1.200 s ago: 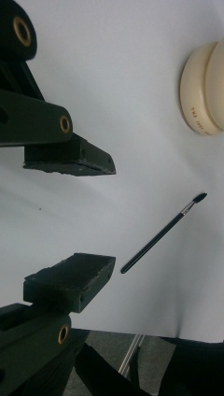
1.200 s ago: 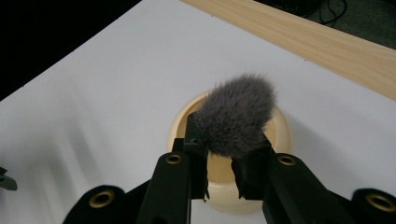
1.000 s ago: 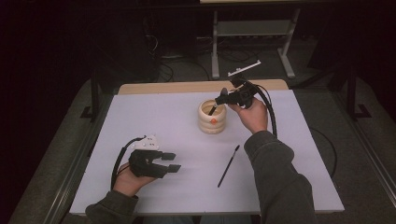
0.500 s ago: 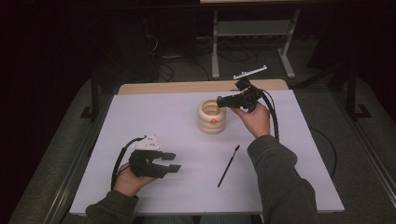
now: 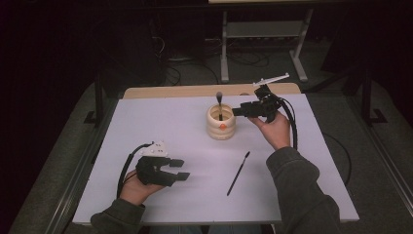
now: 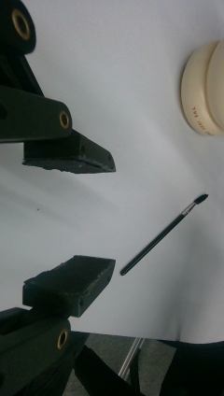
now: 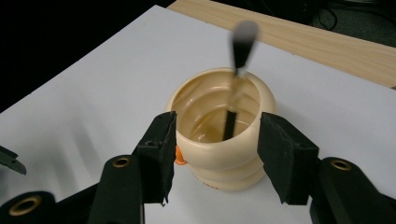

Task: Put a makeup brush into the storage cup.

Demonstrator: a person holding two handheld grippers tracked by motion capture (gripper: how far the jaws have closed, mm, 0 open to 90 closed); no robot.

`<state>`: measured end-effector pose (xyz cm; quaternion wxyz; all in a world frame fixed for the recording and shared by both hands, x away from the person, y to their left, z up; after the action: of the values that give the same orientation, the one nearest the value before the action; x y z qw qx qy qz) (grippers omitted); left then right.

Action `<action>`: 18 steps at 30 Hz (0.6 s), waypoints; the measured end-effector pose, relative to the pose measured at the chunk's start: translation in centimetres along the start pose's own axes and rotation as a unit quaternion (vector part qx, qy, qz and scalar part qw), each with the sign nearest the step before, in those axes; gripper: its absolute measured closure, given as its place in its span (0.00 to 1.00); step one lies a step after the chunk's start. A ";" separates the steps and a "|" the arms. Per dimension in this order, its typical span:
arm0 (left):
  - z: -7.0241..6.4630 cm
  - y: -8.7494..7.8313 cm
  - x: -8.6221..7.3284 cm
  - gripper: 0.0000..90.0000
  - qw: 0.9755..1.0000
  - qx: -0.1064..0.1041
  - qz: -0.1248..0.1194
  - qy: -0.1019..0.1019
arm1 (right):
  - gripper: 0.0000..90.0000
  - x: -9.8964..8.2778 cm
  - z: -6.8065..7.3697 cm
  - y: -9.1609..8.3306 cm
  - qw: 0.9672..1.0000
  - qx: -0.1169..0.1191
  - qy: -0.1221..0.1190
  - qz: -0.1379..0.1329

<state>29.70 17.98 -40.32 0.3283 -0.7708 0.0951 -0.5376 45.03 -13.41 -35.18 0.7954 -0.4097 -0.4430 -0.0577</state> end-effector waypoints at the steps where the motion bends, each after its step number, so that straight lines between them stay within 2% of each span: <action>1: 0.0 0.0 0.0 0.51 1.000 0.000 0.001 -0.001 | 0.50 -0.1 0.0 -0.1 1.000 0.000 0.000 0.002; 18: 0.1 0.2 0.0 0.48 1.000 0.001 0.004 -0.005 | 0.46 -1.8 0.1 -1.8 1.000 0.010 -0.009 -0.011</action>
<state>29.86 17.91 -40.48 0.3315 -0.7728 0.0963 -0.5325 43.07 -15.01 -35.38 0.7945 -0.3972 -0.4555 -0.0587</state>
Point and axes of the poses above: each handheld gripper's, and its own axes: y roughly forward along the jaws, x roughly out of its top, z roughly to its left, the point moved 3 cm from there along y, roughly forward along the jaws, and after that the axes turned 3 degrees about -x, right-handed, at the moved point
